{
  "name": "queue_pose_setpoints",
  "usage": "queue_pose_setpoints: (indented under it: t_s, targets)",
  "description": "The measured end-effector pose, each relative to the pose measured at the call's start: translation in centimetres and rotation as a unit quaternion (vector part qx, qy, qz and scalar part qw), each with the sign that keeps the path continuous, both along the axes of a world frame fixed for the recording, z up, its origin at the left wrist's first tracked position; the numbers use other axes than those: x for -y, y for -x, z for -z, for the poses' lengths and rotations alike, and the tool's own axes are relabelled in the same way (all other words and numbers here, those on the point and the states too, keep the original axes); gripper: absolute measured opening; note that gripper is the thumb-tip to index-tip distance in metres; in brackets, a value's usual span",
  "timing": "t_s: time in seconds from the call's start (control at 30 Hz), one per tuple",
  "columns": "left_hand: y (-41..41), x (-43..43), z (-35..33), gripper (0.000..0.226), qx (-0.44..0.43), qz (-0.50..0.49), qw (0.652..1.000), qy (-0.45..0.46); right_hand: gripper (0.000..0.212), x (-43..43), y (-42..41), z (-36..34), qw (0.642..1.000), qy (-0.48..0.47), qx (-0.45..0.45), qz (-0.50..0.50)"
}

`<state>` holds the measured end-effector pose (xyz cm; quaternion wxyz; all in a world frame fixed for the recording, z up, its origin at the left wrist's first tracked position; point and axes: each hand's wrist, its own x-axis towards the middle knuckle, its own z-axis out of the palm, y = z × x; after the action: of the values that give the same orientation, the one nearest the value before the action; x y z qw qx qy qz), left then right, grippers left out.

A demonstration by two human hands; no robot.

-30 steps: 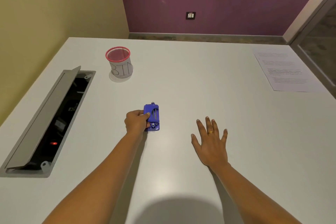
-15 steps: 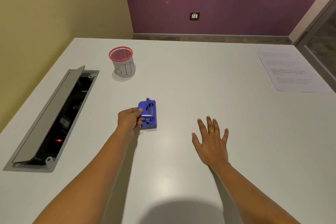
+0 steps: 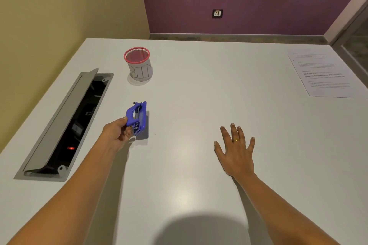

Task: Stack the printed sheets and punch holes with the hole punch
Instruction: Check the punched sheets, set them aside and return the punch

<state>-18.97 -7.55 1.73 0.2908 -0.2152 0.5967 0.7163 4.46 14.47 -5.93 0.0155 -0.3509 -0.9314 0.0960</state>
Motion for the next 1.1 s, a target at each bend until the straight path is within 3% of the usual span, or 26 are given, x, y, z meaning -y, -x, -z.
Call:
queue_pose_setpoints:
  t_s: [0.17, 0.27, 0.4, 0.57, 0.87, 1.1]
  targets:
    - [-0.9, -0.3, -0.1, 0.022, 0.052, 0.001, 0.995, -0.091, 0.059, 0.0, 0.0, 0.0, 1.000, -0.001, 0.003, -0.001]
    - [-0.5, -0.2, 0.2, 0.022, 0.038, -0.017, 0.995, -0.088, 0.059, 0.0, 0.0, 0.0, 1.000, 0.000, 0.004, 0.000]
    - [1.0, 1.0, 1.3, 0.021, -0.054, -0.027, 0.996, 0.066, 0.059, -0.1, 0.0, 0.0, 1.000, 0.000, 0.006, 0.000]
    - [1.9, 2.6, 2.3, 0.010, -0.144, -0.038, 0.963, 0.224, 0.059, 0.1, 0.2, -0.2, 1.000, 0.000, 0.005, -0.001]
    - [2.8, 3.7, 2.7, 0.027, -0.238, 0.007, 0.924, 0.299, 0.053, 2.1, 6.1, -1.2, 0.986, 0.132, -0.077, -0.067]
    - [2.2, 3.2, 2.4, 0.023, -0.264, 0.013, 0.905, 0.332, 0.051, 5.2, 12.0, -2.6, 0.963, 0.215, -0.047, -0.156]
